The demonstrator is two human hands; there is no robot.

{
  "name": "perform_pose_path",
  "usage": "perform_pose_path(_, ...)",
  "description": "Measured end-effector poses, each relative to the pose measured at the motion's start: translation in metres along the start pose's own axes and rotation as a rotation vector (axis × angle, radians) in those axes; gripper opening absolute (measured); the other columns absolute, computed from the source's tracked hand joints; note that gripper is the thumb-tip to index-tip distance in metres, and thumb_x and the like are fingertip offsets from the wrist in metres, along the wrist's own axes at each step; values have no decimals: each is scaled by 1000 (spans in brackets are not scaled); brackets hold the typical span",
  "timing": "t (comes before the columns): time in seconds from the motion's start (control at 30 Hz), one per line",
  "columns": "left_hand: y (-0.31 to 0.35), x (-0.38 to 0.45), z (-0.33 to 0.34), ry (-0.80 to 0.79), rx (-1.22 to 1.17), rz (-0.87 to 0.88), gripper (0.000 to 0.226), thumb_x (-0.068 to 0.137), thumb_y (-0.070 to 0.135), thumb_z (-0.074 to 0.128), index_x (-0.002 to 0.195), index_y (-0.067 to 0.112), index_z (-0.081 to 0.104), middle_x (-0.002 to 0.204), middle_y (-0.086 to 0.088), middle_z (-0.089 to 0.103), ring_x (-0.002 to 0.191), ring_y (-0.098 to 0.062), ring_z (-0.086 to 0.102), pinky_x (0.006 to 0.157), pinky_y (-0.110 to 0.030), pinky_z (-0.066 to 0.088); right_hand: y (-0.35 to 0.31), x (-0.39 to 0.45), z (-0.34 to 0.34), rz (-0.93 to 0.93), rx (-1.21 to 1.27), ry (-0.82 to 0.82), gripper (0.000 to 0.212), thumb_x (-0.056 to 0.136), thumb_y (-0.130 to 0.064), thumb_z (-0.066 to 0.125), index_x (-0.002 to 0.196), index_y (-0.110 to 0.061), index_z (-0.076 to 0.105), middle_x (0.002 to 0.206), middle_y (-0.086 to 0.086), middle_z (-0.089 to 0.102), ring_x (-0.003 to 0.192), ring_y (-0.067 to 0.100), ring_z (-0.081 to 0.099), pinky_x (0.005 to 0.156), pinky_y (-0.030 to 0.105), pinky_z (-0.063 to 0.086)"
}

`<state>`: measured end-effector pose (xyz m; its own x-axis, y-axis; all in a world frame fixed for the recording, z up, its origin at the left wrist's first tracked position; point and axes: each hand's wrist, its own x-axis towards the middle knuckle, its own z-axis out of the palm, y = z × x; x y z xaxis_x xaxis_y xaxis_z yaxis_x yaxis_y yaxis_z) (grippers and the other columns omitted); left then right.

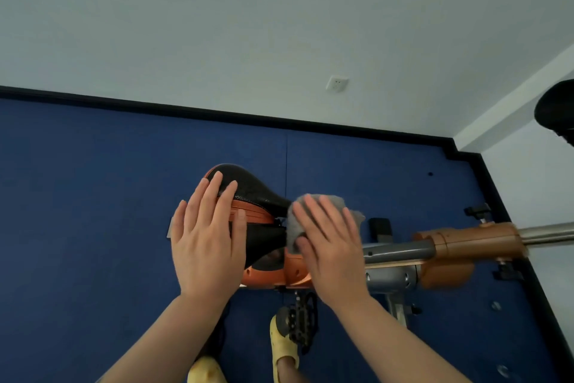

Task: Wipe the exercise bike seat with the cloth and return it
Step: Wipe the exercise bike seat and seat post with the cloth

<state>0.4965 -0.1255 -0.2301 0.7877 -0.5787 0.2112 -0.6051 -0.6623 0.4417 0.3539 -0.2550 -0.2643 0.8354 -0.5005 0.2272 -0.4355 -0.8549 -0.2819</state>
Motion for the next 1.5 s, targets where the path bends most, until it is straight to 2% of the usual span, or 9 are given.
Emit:
perform_pose_path(0.23,5,-1,1,32,50,-17,45,93,36,33,134,21,47,148,0,41,140,-15,28,114,-39,20,-17,24,-2,194,3,46,42,100,-33,35,139,-28,49,128,-7,62,124,12,51,113,40,31)
perform_pose_path(0.4,2,-4,3,85,19,-12,40,92,30,42,129,21,53,142,2,47,136,-13,33,111,-36,22,13,31,-15,24,67,-51,36,99,-33,38,128,-23,57,111,-9,67,101,10,59,86,30,49)
perform_pose_path(0.57,3,-5,7,159,25,-34,40,92,28,42,127,18,56,140,1,50,134,-13,37,111,-34,26,28,20,-19,233,98,-63,51,97,-41,17,114,-22,61,94,-7,65,83,15,60,63,24,40)
perform_pose_path(0.67,2,-6,9,183,22,-82,40,92,28,41,128,18,56,140,2,50,134,-13,37,110,-29,22,0,57,-16,120,-29,-154,54,97,-42,11,100,-22,62,86,-4,68,76,21,63,60,34,42)
perform_pose_path(0.77,4,-7,11,194,21,-133,41,92,27,40,129,19,53,142,3,47,135,-13,36,110,-28,20,-23,79,-14,24,-7,-277,47,102,-41,15,114,-23,56,95,-4,69,82,20,64,67,34,43)
perform_pose_path(0.93,7,-10,13,221,-30,-272,45,93,30,35,135,20,45,145,5,43,136,-13,32,110,-32,24,3,58,-29,-84,47,-267,53,98,-49,16,144,-35,38,121,-13,63,107,11,60,87,32,47)
perform_pose_path(1.17,8,-11,16,219,-38,-315,46,92,31,35,136,22,43,142,5,47,131,-14,40,106,-32,28,-36,105,-14,72,62,-465,54,100,-49,8,126,-22,47,93,4,70,85,26,66,70,37,45)
perform_pose_path(1.37,7,-12,15,191,-40,-320,45,93,30,35,136,25,41,142,8,46,127,-11,44,106,-27,27,-22,91,-24,-89,122,-493,53,100,-50,15,151,-39,8,130,-9,58,104,14,60,74,32,48)
perform_pose_path(1.5,8,-13,15,193,-57,-326,45,93,33,34,136,25,42,142,7,47,127,-15,46,108,-35,32,-15,91,-31,-90,86,-534,51,100,-49,14,150,-44,6,123,-10,61,98,13,61,71,30,43)
